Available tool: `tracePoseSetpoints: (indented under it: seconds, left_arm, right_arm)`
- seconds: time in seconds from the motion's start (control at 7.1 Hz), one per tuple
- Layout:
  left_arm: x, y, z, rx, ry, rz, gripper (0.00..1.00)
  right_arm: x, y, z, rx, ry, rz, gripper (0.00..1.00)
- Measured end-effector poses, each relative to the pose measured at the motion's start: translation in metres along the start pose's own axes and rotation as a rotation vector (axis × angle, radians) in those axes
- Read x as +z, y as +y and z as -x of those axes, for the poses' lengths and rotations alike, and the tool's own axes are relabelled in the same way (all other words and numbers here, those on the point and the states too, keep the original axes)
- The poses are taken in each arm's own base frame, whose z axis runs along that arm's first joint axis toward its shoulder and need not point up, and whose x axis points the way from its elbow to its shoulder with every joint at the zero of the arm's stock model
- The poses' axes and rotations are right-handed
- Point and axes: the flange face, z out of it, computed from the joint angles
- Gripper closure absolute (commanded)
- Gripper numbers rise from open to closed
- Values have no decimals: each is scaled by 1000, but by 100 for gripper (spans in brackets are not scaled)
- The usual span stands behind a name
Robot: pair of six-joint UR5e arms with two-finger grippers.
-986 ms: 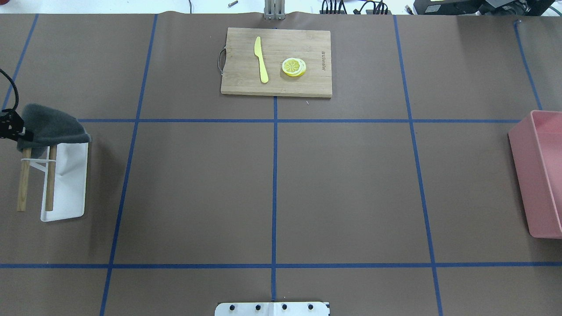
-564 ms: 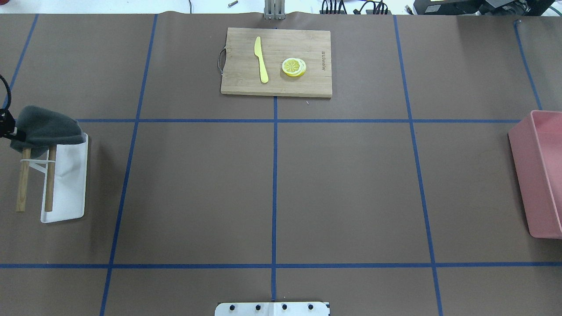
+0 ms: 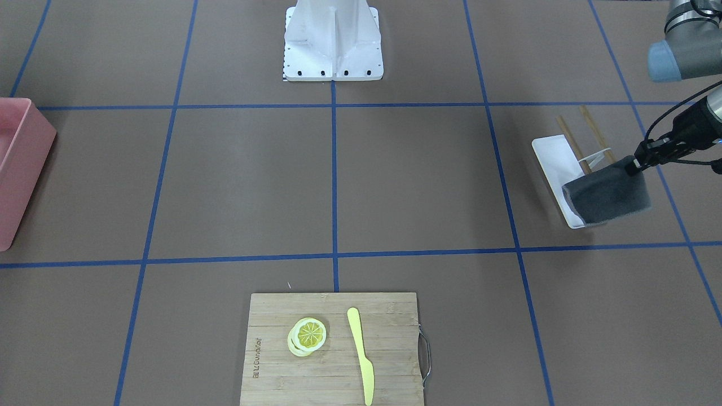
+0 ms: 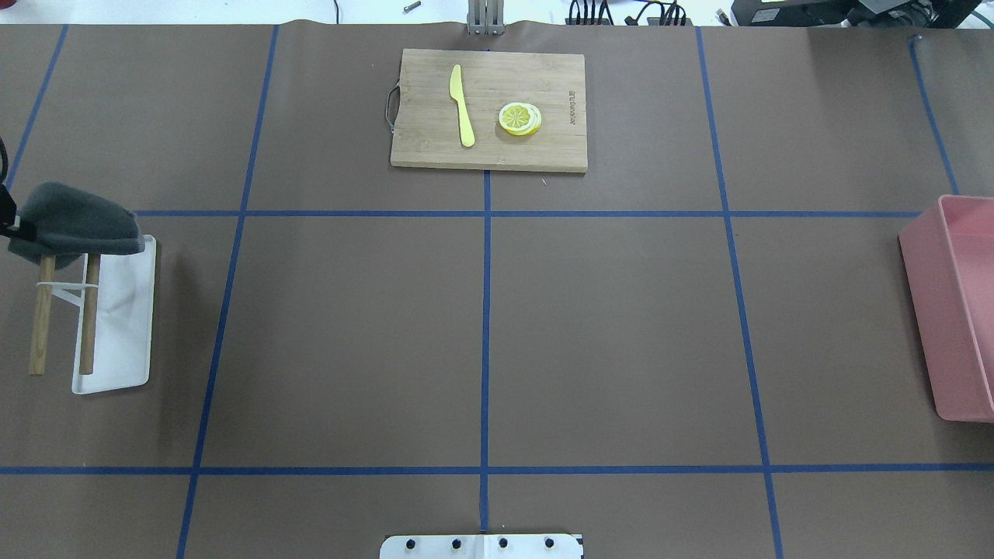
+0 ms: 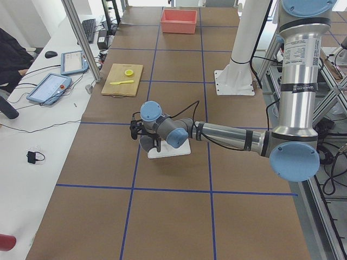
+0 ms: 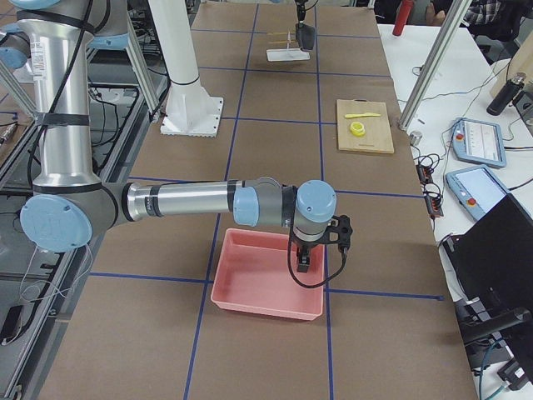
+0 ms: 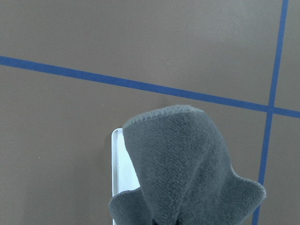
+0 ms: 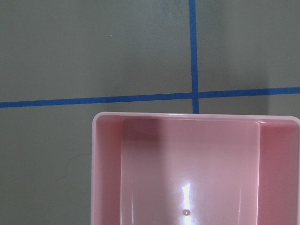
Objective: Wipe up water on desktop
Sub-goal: 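Lift the grey cloth off the rack with the left gripper toward the table center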
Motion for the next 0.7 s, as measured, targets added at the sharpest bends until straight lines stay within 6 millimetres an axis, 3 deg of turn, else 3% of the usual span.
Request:
tracePoseSetpoints:
  seconds: [0.28,0.42,0.7]
  left_arm:
    - [-40,-10,-4,-68,18,-18,100]
    - [-60,-15,-24,-98,17,-18,100]
    - [-95,-37,-89,-166,9,-19,100]
  right_arm:
    - [-2,0,2,-8,-1,-5,0]
    - [-2,0,6,-17,0,-7,0]
    - [-8,-1,28,-65,1,-20,0]
